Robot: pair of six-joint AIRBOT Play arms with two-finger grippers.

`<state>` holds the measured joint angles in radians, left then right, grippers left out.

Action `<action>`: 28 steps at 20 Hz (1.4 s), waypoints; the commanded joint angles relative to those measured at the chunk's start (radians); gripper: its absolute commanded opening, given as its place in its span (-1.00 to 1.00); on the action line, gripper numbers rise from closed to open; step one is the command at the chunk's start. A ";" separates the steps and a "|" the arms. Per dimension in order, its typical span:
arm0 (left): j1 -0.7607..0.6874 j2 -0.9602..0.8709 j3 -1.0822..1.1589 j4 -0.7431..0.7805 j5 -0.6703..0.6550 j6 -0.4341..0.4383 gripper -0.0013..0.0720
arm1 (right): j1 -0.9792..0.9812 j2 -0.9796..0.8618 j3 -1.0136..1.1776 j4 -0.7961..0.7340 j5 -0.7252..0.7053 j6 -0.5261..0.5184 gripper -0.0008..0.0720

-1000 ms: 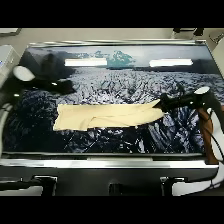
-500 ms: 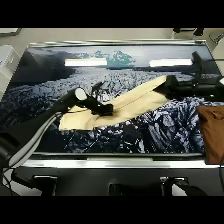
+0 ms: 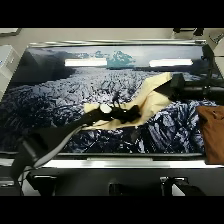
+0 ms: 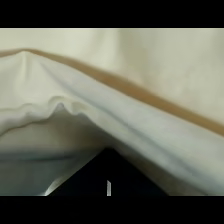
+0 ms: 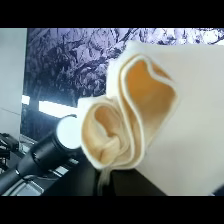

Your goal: Fold the clothes and pants, and hang the long-sleeved shirts on hangers.

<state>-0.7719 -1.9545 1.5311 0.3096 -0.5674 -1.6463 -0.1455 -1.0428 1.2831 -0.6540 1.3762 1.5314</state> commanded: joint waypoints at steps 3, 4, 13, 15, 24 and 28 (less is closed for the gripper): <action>-0.023 -0.069 0.088 -0.034 -0.012 0.026 -0.92 | 0.002 -0.023 0.001 -0.011 -0.038 0.021 -0.88; 0.021 -0.055 0.088 0.048 -0.072 0.031 -0.92 | 0.002 -0.046 0.001 -0.002 -0.051 0.019 -0.88; 0.599 0.342 0.088 0.811 -0.566 -0.014 -0.91 | 0.315 -0.322 0.001 0.158 -0.284 -0.055 -0.88; 0.688 0.431 0.088 0.810 -0.615 0.006 -0.91 | 0.415 -0.417 0.001 0.196 -0.373 -0.055 -0.88; 0.704 0.686 0.087 0.810 -0.650 0.050 -0.91 | 0.537 -0.674 0.002 0.426 -0.558 -0.090 0.89; 0.702 0.695 0.087 0.811 -0.676 0.076 -0.91 | 0.257 -0.587 0.002 0.164 -0.354 -0.040 0.89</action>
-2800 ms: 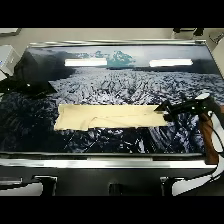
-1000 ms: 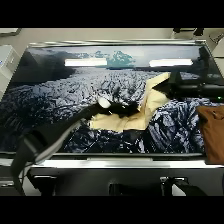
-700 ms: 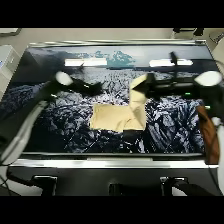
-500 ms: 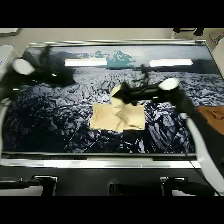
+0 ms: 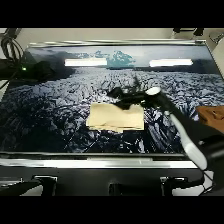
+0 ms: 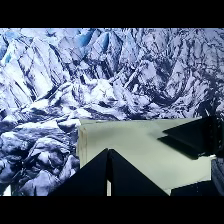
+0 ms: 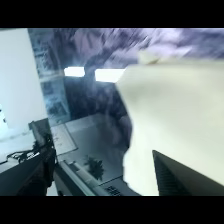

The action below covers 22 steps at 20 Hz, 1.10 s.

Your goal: Fold the clothes and pants, and hang the long-sleeved shirts on hangers.

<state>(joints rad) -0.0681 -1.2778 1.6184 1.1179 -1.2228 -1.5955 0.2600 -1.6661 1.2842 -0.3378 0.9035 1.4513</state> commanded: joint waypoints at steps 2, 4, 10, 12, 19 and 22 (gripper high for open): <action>-0.002 0.018 0.000 0.002 -0.020 0.025 -0.91 | -0.304 0.072 0.000 -0.424 0.255 0.148 0.89; -0.002 0.018 0.000 0.001 -0.019 0.024 -0.91 | -0.394 0.071 -0.020 -0.629 0.383 0.210 0.88; -0.004 0.018 0.000 0.001 -0.019 -0.002 -0.91 | -0.375 0.027 -0.212 -0.434 0.280 -0.074 0.88; -0.004 0.018 0.000 0.000 -0.019 -0.002 -0.91 | -0.373 -0.010 -0.212 -0.336 0.264 -0.124 0.86; -0.004 0.018 0.000 0.000 -0.019 -0.002 -0.91 | -0.373 -0.064 -0.211 -0.200 0.341 -0.218 -0.62; -0.004 0.018 0.000 0.000 -0.019 -0.002 -0.91 | -0.408 -0.049 -0.179 -0.134 0.398 -0.270 -0.88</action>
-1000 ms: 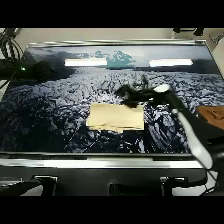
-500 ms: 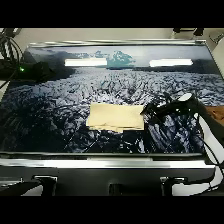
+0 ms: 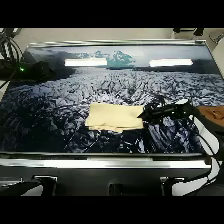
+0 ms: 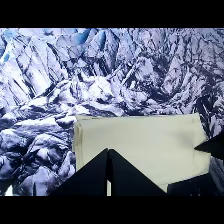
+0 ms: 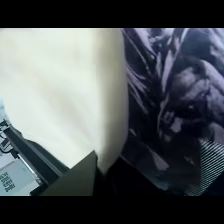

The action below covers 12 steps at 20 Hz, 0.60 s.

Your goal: Fold the clothes and pants, and hang the long-sleeved shirts on hangers.

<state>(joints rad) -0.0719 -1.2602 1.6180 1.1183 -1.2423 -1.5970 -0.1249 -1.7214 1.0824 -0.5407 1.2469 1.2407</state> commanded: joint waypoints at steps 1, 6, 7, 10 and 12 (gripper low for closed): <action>0.000 0.000 0.000 0.000 0.001 0.000 -0.91 | -0.051 0.021 0.060 0.068 0.081 -0.056 -0.88; 0.000 0.000 0.000 0.000 0.001 0.001 -0.91 | -0.288 0.108 0.320 -0.010 0.171 0.098 -0.88; 0.000 0.000 0.000 0.000 0.001 0.001 -0.91 | -0.344 0.122 0.377 -0.041 0.188 0.135 -0.88; 0.000 0.000 0.000 0.000 0.001 0.004 -0.91 | -0.498 0.153 0.519 -0.082 0.206 0.209 -0.88; 0.000 0.000 0.000 0.000 0.001 0.004 -0.91 | -0.594 0.163 0.606 -0.082 0.208 0.250 -0.88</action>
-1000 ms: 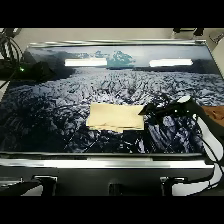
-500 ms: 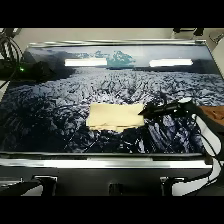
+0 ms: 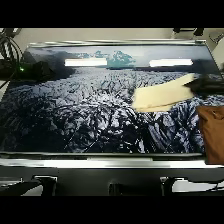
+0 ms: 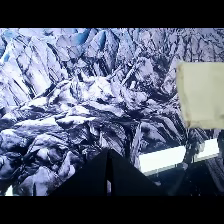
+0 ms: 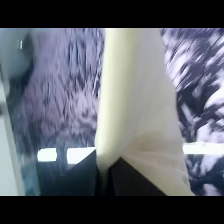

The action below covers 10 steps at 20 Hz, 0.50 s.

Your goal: Fold the clothes and pants, and hang the long-sleeved shirts on hangers.

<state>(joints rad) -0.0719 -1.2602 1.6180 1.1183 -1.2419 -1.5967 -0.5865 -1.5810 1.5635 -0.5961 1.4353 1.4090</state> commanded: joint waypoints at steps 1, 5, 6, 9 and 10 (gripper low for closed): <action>0.000 0.000 0.000 0.000 0.000 0.003 -0.91 | -0.173 0.024 0.161 -0.027 0.022 0.106 -0.88; 0.000 0.000 0.000 0.000 0.000 0.004 -0.91 | -0.316 0.028 0.266 -0.040 0.032 0.192 -0.88; 0.000 0.000 0.000 0.000 0.000 0.004 -0.91 | -0.346 0.031 0.280 -0.050 0.032 0.204 -0.88; 0.000 0.001 0.000 0.000 0.000 0.004 -0.91 | -0.436 0.047 0.302 -0.110 0.032 0.237 -0.88; 0.000 0.001 0.000 0.000 0.000 0.004 -0.91 | -0.462 0.054 0.302 -0.134 0.033 0.237 -0.88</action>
<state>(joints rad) -0.0719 -1.2602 1.6180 1.1187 -1.2415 -1.5932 -0.9665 -1.5417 1.8400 -0.6727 1.4677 1.6085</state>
